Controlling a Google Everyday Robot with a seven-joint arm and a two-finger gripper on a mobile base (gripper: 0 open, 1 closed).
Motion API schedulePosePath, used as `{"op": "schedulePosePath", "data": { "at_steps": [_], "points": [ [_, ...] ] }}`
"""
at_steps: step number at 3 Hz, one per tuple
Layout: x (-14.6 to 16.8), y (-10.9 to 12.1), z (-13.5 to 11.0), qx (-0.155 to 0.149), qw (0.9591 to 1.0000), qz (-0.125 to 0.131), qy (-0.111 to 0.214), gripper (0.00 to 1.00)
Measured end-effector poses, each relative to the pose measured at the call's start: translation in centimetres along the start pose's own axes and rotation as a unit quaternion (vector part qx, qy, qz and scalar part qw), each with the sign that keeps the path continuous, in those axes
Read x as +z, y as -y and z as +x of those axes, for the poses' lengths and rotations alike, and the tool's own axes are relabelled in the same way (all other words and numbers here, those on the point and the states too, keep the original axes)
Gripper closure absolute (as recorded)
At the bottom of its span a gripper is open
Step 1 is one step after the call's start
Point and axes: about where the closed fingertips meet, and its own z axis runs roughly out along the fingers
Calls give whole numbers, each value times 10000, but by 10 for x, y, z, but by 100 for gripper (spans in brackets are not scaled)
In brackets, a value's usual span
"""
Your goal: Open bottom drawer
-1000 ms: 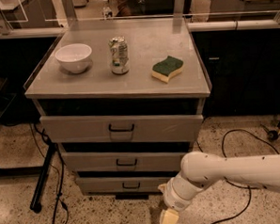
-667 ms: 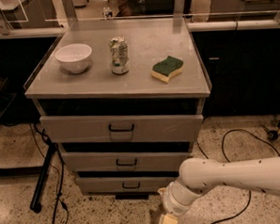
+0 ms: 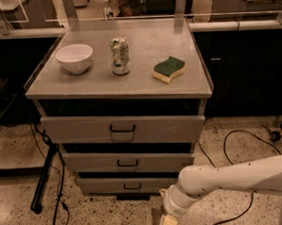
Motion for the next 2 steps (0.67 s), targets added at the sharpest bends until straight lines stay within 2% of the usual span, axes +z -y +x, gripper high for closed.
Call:
{"op": "schedulePosePath", "data": {
  "at_steps": [1,2],
  "points": [
    [19,20,5,-33,9999,-58,152,0],
    [23,24,4,-36,9998,-63,188,0]
  ]
}}
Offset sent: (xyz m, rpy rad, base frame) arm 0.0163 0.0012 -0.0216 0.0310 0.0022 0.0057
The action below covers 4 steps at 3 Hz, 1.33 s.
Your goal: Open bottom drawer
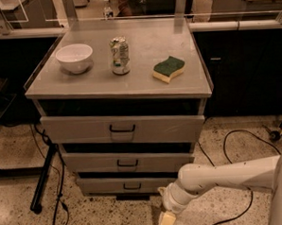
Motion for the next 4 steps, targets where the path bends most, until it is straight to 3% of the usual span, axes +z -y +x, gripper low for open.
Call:
{"op": "schedulePosePath", "data": {
  "at_steps": [1,3,4],
  "points": [
    [12,-2,3,24,9999,-101,79,0],
    [83,16,-7,-64,9988,-439,182,0],
    [88,9,-6,-100,9987,-459,186,0]
  ]
}}
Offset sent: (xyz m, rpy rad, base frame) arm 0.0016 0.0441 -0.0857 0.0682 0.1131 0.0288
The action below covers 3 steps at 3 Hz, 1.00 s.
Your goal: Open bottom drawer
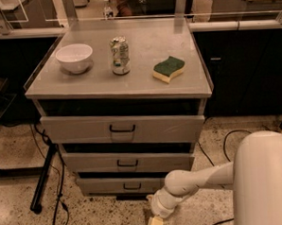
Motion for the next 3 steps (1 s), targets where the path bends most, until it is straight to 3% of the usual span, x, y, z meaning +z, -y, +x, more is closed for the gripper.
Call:
{"op": "schedulePosePath", "data": {
  "at_steps": [2,3],
  "points": [
    [32,22,11,86,9998,166,79,0],
    [62,56,11,97,9995,156,260,0]
  ]
}}
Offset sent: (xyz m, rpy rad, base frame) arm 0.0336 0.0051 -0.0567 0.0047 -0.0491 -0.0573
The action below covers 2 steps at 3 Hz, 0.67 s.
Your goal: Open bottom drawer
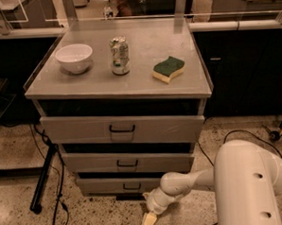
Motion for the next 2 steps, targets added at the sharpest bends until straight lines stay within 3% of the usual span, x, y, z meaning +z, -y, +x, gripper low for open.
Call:
{"op": "schedulePosePath", "data": {
  "at_steps": [2],
  "points": [
    [16,2,1,96,9998,-40,154,0]
  ]
}}
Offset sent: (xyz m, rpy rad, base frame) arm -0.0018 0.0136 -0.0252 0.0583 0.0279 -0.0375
